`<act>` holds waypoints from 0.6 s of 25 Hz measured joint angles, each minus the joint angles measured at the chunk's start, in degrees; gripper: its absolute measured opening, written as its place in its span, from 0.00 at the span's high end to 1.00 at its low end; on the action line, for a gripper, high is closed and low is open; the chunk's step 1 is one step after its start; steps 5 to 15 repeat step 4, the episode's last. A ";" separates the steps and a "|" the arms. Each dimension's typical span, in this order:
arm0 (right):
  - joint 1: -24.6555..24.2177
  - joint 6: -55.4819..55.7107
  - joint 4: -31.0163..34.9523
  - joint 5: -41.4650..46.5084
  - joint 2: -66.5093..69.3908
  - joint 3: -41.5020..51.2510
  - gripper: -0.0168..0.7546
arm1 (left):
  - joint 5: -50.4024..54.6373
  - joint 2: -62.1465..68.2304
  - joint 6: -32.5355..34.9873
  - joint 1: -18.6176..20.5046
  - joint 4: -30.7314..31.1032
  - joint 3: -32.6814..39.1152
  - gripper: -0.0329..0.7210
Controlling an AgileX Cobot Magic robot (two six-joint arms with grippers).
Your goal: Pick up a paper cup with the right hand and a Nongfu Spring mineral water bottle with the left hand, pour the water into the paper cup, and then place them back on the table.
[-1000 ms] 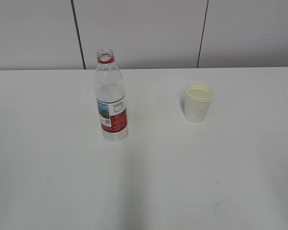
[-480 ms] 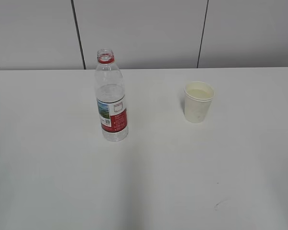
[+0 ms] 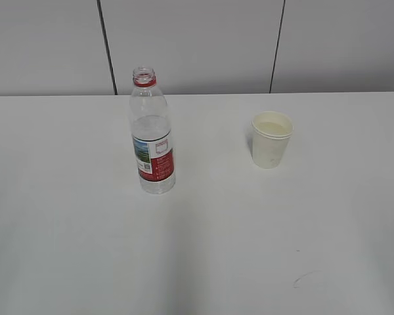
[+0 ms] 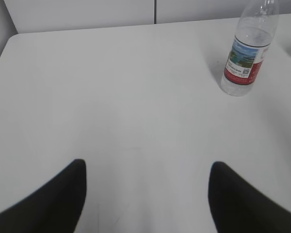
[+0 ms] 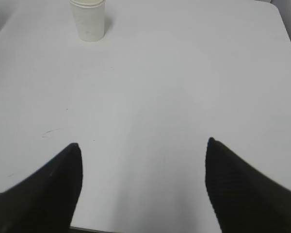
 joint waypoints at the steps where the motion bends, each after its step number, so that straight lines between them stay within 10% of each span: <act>1: 0.00 0.00 0.00 0.00 0.00 0.00 0.22 | 0.00 0.00 0.00 0.00 0.00 0.00 0.33; 15: 0.00 0.00 0.00 0.00 0.00 0.00 0.22 | 0.00 0.00 0.00 0.00 0.00 0.00 0.33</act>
